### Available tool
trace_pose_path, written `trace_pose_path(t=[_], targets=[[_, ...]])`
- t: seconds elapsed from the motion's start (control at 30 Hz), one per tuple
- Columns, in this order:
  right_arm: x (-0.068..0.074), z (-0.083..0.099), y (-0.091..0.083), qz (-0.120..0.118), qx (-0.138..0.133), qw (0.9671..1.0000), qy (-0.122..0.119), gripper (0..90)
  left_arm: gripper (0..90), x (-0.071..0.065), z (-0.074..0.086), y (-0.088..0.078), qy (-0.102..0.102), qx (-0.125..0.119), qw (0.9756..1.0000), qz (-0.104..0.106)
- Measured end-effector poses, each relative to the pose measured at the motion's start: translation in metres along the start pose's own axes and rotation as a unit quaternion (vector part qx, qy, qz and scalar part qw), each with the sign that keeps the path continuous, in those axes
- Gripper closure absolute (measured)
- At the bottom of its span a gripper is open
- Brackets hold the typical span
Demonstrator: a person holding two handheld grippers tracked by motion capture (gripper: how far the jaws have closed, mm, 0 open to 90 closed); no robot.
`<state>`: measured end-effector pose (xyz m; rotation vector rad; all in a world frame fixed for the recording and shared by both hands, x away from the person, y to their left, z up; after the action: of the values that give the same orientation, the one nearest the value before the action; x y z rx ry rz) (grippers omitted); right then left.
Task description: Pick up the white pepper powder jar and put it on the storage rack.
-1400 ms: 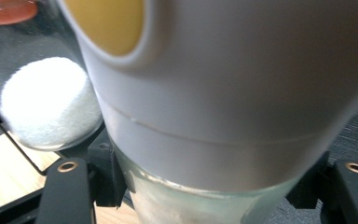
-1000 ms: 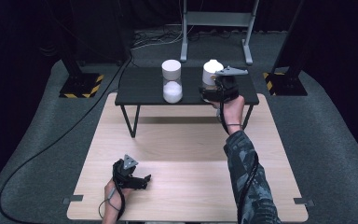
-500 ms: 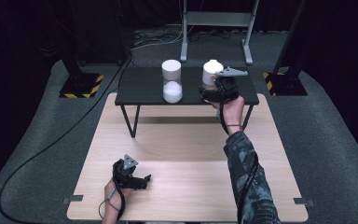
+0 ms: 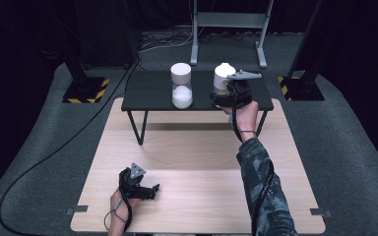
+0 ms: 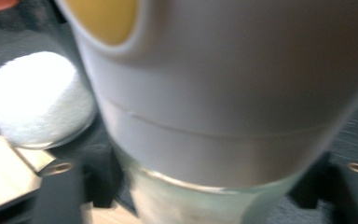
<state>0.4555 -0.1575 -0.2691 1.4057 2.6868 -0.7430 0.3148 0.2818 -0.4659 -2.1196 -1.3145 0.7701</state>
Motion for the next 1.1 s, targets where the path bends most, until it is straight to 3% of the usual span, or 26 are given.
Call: trace_pose_path(t=[0.07,0.13,0.4,0.53,0.7,0.83,0.93,1.1], targets=[[0.0,-0.004,0.0,-0.003,0.017,0.9998,-0.009,3.2,0.6,0.0,0.0,0.0,0.0,0.0,1.0,0.0],[0.0,-0.003,-0.002,-0.006,0.022,0.9997,-0.009,0.0,0.7,0.0,0.0,0.0,0.0,0.0,1.0,0.0],[0.014,-0.009,-0.025,-0.01,0.063,0.9971,-0.041,0.0,0.7,0.0,0.0,0.0,0.001,0.0,1.0,0.0],[0.026,0.003,-0.04,-0.008,0.076,0.9957,-0.053,0.0,0.8,0.0,0.0,0.0,0.001,-0.001,1.0,0.0],[0.041,0.037,-0.058,-0.021,0.083,0.9943,-0.063,0.0,0.9,0.0,0.0,0.0,0.001,0.0,1.0,0.0],[0.055,0.081,-0.07,-0.04,0.068,0.9955,-0.053,0.0,1.0,0.0,0.0,0.0,0.001,0.0,1.0,0.0],[0.073,0.111,-0.075,-0.044,0.078,0.9941,-0.061,0.0,1.0,0.0,0.0,0.0,0.002,-0.001,1.0,0.0],[0.087,0.165,-0.076,-0.065,0.111,0.9907,-0.043,0.0,1.1,0.0,0.0,0.0,0.002,-0.001,1.0,-0.001]])
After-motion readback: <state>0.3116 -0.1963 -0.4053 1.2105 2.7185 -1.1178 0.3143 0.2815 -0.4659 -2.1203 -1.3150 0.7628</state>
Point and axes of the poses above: each handheld gripper's, and its own axes: y roughly forward along the jaws, z roughly out of its underside, x roughly to its left, the point moved 4 cm from there along y, roughly forward along the jaws, and after that the axes turned 15 degrees about -y, right-handed, at the moved point
